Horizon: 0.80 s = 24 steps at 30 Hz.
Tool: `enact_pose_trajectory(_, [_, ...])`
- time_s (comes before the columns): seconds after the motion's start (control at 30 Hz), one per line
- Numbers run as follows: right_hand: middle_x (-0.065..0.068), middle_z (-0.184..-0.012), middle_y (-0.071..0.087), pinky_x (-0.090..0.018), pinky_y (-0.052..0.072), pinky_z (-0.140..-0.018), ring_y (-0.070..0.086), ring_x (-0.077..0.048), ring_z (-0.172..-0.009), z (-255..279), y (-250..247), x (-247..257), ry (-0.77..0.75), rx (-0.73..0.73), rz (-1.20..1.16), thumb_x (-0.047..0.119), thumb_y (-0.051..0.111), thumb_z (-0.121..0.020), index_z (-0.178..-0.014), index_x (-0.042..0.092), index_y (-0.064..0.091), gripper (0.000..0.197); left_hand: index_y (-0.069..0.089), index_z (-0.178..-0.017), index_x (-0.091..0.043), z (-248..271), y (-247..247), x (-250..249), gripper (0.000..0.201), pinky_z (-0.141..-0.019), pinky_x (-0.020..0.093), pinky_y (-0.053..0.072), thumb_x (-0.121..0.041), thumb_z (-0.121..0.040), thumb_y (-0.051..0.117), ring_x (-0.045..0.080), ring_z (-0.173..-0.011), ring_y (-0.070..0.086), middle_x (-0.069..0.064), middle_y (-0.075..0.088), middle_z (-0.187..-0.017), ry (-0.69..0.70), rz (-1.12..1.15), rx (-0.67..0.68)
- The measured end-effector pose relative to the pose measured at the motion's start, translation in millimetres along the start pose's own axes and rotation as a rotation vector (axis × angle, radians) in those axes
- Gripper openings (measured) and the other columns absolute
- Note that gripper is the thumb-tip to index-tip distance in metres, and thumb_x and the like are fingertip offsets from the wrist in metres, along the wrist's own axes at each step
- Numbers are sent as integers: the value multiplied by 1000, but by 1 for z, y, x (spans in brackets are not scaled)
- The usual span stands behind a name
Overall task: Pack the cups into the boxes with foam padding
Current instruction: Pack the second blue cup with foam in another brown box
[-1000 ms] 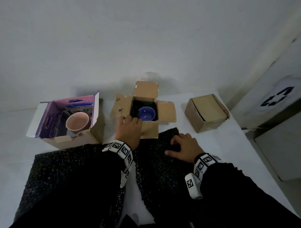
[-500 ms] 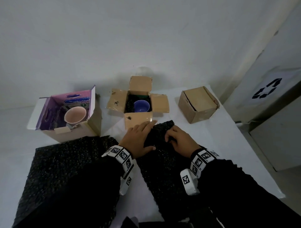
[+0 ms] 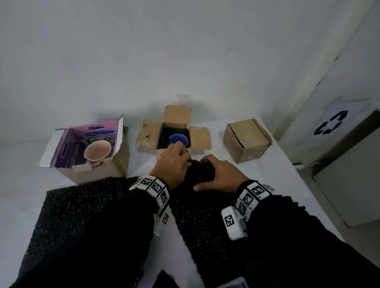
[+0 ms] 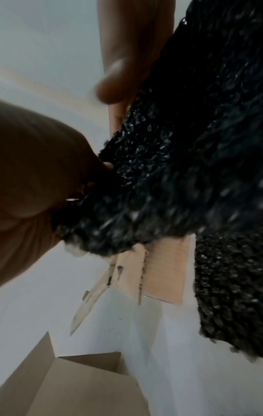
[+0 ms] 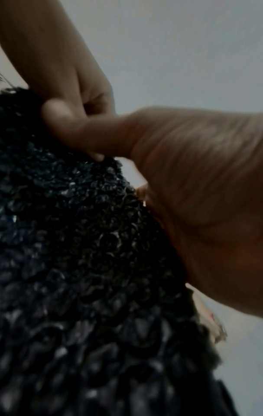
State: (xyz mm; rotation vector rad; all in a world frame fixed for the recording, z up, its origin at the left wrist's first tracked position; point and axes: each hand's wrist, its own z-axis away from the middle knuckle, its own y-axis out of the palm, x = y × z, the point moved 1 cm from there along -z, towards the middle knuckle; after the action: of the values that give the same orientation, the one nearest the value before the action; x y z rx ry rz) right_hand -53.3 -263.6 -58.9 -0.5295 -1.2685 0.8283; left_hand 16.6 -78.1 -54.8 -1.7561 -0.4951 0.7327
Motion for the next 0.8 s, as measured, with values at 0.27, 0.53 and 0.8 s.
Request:
enact_pose_trajectory(0.27, [-9,-98,59,-37,45,-76,58,-28,-91,-26,-29,22,-30,0,58,14,58,-88,-101,10,55,14,46,-113,-9,-4,-37,13,17,-59,43,47,-13,-96,45,36,-74,59,15,63,-91,-1,119,-58])
enact_pose_trajectory(0.53, [-10,-88,62,-35,41,-71,58,-29,-85,-41,-22,29,-110,-45,-99,16,49,-93,-99,16,43,8,46,-124,-32,-1,-45,38,54,-67,35,50,-69,-84,45,24,-85,65,-3,67,-96,108,-355,219])
enact_pose_trajectory(0.8, [5,-85,59,-43,48,-84,58,-22,-86,-67,-22,35,-156,-104,-123,49,38,-95,-85,38,44,16,44,-120,-18,-33,-46,63,27,-64,38,45,-27,-94,48,33,-83,62,10,66,-94,-12,-246,291])
